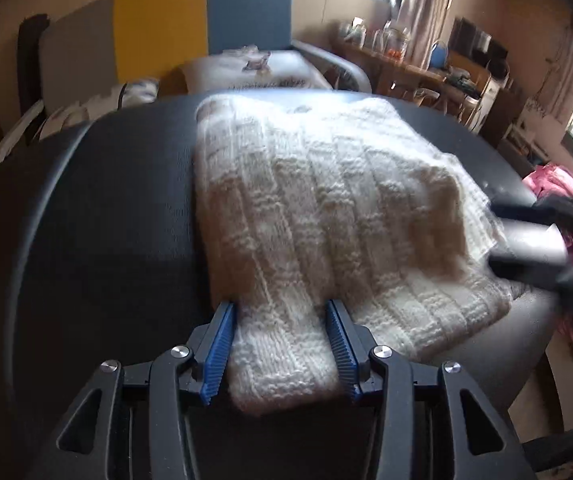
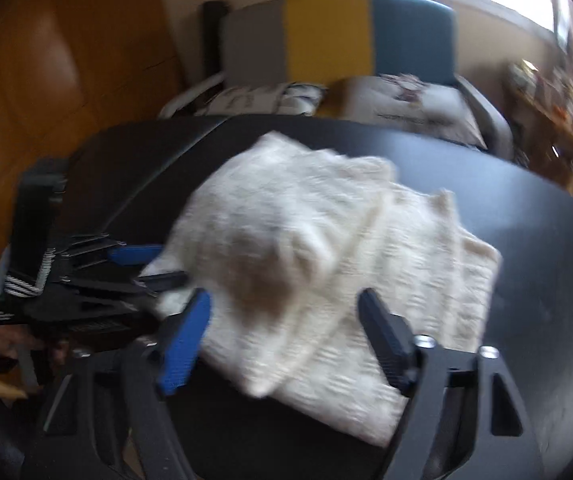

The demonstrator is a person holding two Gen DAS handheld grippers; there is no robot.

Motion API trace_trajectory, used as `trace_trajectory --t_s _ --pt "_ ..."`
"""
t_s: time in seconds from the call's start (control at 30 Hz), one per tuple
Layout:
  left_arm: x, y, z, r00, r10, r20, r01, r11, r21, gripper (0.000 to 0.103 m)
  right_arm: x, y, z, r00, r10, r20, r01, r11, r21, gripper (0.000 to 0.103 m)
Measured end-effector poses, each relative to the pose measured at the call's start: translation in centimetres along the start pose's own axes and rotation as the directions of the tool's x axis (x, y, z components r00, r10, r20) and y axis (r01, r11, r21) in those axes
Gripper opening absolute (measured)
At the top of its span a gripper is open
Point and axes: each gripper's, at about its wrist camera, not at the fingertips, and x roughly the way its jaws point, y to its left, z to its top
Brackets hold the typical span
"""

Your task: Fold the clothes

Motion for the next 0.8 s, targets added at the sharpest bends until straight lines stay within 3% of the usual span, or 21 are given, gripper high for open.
trace_trajectory --t_s 0.07,0.1,0.2,0.33,0.43,0.53,0.7,0.8 --pt "-0.1 0.3 0.1 1.0 -0.023 0.002 0.023 1.0 -0.005 0.049 3.1 0.3 -1.0 0.988 -0.109 -0.112 0.101 0.992 -0.073 0.058" --pt "-0.3 0.6 0.4 0.999 -0.032 0.001 0.032 0.999 -0.012 0.048 3.7 -0.5 -1.6 0.984 -0.116 -0.134 0.11 0.992 -0.054 0.058" --pt "-1.8 0.6 0.5 0.997 -0.059 0.047 0.058 0.998 0.013 0.048 3.6 -3.2 -2.3 0.993 -0.027 -0.117 0.036 0.996 0.081 0.059" --pt "-2.7 -0.3 -0.6 0.991 -0.119 0.064 0.113 0.989 0.091 0.048 1.6 -3.2 -2.1 0.997 -0.018 -0.078 0.022 0.998 0.057 0.059" --pt "-1.8 -1.5 -1.8 0.995 -0.089 0.047 0.081 0.985 0.153 0.048 0.8 -2.9 -2.3 0.996 -0.038 -0.081 0.039 0.999 0.016 0.059" --pt "-1.3 -1.4 -1.8 0.994 -0.103 0.035 0.098 0.989 0.113 0.048 2.8 -3.8 -3.2 0.989 -0.04 -0.139 0.045 0.999 0.031 0.059" --pt "-2.2 -0.5 -0.8 0.989 -0.139 0.043 0.135 0.988 0.08 0.048 2.6 -5.4 -3.2 0.994 0.022 -0.108 -0.009 0.994 0.111 0.06" --pt "-3.3 0.2 1.0 0.982 -0.156 0.103 0.15 0.987 0.06 0.048 1.4 -5.9 -0.9 0.997 0.021 -0.078 -0.014 0.995 0.095 0.06"
